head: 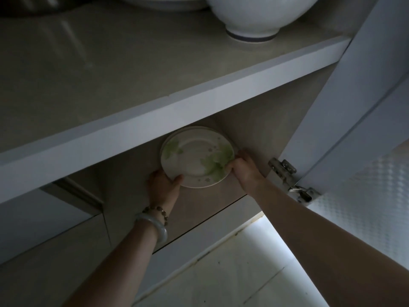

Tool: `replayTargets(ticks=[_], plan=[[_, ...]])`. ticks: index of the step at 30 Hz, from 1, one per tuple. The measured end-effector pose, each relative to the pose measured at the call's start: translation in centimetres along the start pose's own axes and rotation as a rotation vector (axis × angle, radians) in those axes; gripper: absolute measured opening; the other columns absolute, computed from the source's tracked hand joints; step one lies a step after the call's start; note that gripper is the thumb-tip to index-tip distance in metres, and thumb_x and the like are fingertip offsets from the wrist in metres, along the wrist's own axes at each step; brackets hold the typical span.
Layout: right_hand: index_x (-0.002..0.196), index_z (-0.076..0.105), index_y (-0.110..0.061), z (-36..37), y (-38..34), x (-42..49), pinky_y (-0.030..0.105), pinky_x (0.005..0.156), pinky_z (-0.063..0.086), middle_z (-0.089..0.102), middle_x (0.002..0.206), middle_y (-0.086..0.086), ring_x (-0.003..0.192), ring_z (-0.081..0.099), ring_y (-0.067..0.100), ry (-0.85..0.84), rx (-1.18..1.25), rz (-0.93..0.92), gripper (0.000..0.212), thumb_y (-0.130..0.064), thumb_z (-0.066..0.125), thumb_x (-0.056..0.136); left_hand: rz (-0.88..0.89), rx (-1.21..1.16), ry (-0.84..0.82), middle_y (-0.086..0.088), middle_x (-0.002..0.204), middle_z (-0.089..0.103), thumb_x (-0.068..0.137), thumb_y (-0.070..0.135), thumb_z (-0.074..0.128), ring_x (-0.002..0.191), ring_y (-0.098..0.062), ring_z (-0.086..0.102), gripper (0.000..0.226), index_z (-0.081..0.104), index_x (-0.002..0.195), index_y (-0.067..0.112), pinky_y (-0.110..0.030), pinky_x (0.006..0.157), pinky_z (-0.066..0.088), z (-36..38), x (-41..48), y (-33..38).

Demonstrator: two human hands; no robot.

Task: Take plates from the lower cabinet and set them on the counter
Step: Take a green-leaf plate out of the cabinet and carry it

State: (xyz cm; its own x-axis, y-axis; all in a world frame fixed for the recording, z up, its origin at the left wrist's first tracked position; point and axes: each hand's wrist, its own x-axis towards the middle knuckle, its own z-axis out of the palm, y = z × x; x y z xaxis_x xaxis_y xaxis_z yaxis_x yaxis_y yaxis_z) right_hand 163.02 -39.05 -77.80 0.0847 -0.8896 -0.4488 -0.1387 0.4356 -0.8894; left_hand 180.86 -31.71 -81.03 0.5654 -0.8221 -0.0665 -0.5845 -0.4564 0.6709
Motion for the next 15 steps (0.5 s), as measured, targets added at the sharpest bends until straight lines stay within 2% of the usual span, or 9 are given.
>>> replayTargets(ticks=[4,6,8,10,11,13,15], plan=[[0.139,0.039,-0.005,0.3,-0.6,-0.5,0.050,0.100,0.045,0.055,0.126,0.017,0.117,0.053,0.034,0.043,0.083,0.035,0.079,-0.006,0.055,0.062,0.029,-0.132,0.037,-0.022,0.111,0.069,0.080,0.011,0.073,0.107,-0.033,0.065,0.033,0.068,0.108,-0.005,-0.032,0.092,0.047,0.0,-0.2,-0.2],[0.142,0.037,-0.006,0.2,-0.9,-0.9,0.051,0.101,0.044,0.053,0.131,0.019,0.118,0.052,0.035,0.038,0.136,0.036,0.078,-0.004,0.055,0.066,0.039,-0.247,0.046,-0.023,0.111,0.069,0.079,0.003,0.072,0.106,-0.035,0.065,0.033,0.066,0.110,-0.007,-0.039,0.094,0.049,-0.2,-0.4,-0.5],[0.137,0.041,-0.003,-0.1,-1.2,-1.5,0.052,0.099,0.046,0.055,0.128,0.020,0.115,0.055,0.036,0.055,0.173,0.042,0.078,-0.008,0.055,0.060,0.041,-0.378,0.035,-0.022,0.112,0.068,0.079,-0.005,0.068,0.108,-0.036,0.063,0.033,0.062,0.112,-0.008,-0.042,0.094,0.050,-0.7,-1.0,-0.6],[0.125,0.049,0.002,-0.5,-1.5,-2.2,0.052,0.096,0.048,0.060,0.116,0.019,0.109,0.058,0.036,0.091,0.196,0.049,0.070,-0.011,0.054,0.056,0.002,-0.543,-0.009,-0.019,0.114,0.065,0.082,-0.010,0.063,0.108,-0.033,0.062,0.034,0.055,0.114,-0.003,-0.033,0.088,0.050,-1.4,-1.6,-0.2],[0.114,0.055,0.002,-0.7,-1.6,-2.6,0.052,0.094,0.050,0.062,0.106,0.016,0.104,0.060,0.035,0.104,0.190,0.037,0.055,-0.010,0.055,0.060,-0.031,-0.630,-0.045,-0.018,0.115,0.063,0.083,-0.012,0.061,0.109,-0.032,0.061,0.036,0.052,0.117,-0.001,-0.031,0.084,0.050,-1.9,-2.1,0.0],[0.086,0.062,-0.011,-1.3,-1.9,-3.7,0.052,0.090,0.052,0.064,0.088,0.008,0.096,0.063,0.033,0.102,0.135,0.001,0.017,-0.004,0.053,0.073,-0.102,-0.813,-0.131,-0.012,0.116,0.059,0.086,-0.014,0.056,0.108,-0.027,0.060,0.044,0.044,0.125,0.001,-0.031,0.077,0.056,-3.0,-3.5,0.7],[0.072,0.059,-0.018,-2.2,-1.8,-5.0,0.049,0.085,0.055,0.065,0.082,0.005,0.089,0.064,0.031,0.066,0.099,0.001,0.022,0.000,0.050,0.081,-0.171,-0.923,-0.189,-0.008,0.121,0.056,0.087,-0.015,0.053,0.105,-0.022,0.059,0.051,0.039,0.133,0.003,-0.029,0.066,0.061,-4.3,-5.4,1.6]])
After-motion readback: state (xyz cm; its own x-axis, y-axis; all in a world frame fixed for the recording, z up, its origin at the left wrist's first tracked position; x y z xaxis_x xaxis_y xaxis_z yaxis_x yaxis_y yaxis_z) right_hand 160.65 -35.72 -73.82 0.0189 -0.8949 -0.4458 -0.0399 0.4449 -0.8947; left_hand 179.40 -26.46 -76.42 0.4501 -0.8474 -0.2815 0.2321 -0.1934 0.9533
